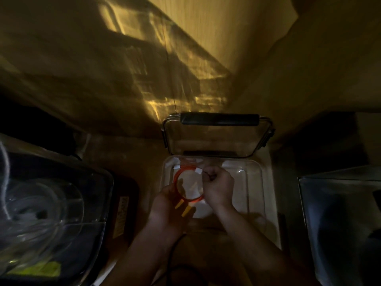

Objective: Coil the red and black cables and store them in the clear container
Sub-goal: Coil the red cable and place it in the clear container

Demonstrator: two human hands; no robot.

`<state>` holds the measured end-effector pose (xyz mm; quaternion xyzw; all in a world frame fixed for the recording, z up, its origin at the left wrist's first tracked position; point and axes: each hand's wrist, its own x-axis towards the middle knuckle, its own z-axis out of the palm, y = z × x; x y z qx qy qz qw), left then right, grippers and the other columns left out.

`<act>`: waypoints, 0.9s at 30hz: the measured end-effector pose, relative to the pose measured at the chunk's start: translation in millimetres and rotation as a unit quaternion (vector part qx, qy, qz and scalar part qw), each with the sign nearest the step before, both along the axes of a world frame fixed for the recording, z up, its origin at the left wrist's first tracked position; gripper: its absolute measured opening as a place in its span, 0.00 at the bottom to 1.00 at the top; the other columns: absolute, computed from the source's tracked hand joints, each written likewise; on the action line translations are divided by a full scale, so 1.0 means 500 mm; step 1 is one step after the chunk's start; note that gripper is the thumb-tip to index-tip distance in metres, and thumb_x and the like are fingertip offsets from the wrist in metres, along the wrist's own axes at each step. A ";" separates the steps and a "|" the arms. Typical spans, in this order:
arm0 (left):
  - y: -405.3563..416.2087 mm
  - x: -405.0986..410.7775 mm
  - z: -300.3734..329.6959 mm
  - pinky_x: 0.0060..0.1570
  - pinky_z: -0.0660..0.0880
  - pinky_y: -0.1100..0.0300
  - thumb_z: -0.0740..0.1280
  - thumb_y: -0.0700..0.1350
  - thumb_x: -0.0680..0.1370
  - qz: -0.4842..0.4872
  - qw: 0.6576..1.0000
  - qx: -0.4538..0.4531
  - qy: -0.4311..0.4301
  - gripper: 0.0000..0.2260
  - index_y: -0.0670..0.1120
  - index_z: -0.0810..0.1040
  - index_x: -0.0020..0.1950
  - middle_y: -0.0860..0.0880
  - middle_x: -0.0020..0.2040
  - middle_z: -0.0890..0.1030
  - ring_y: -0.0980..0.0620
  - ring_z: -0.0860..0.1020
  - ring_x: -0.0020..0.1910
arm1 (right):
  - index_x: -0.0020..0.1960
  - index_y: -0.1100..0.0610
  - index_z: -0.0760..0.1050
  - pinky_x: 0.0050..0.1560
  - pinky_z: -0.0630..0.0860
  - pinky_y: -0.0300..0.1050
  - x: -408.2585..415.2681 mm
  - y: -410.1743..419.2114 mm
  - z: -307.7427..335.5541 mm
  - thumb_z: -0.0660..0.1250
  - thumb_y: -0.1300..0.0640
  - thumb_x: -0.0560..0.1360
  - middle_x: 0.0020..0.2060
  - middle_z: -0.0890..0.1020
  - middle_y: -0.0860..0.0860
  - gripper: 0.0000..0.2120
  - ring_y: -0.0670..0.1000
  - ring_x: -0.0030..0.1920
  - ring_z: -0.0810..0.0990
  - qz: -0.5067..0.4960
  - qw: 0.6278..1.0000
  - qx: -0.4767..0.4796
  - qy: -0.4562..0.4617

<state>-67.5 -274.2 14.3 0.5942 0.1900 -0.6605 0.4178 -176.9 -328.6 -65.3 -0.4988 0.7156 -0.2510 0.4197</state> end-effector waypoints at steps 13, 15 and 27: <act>0.028 0.009 0.015 0.50 0.72 0.50 0.60 0.46 0.80 -0.031 0.999 -0.036 -0.024 0.13 0.40 0.80 0.55 0.41 0.46 0.82 0.43 0.78 0.47 | 0.44 0.51 0.82 0.50 0.81 0.48 -0.030 0.032 0.008 0.66 0.66 0.75 0.42 0.85 0.47 0.12 0.46 0.46 0.82 0.040 0.997 -0.025 -0.056; 0.035 0.010 0.031 0.53 0.70 0.49 0.60 0.47 0.80 -0.034 0.998 -0.056 -0.020 0.13 0.42 0.80 0.57 0.42 0.47 0.82 0.44 0.77 0.50 | 0.44 0.52 0.82 0.51 0.81 0.50 -0.036 0.042 0.018 0.65 0.67 0.73 0.43 0.85 0.48 0.12 0.48 0.47 0.82 0.045 0.996 -0.043 -0.059; 0.135 0.044 0.086 0.56 0.75 0.53 0.62 0.44 0.80 -0.104 0.985 -0.126 -0.058 0.14 0.40 0.79 0.62 0.44 0.54 0.84 0.48 0.80 0.54 | 0.47 0.51 0.83 0.50 0.78 0.39 -0.094 0.133 0.095 0.67 0.63 0.77 0.43 0.86 0.43 0.10 0.41 0.47 0.83 0.069 0.989 -0.095 -0.087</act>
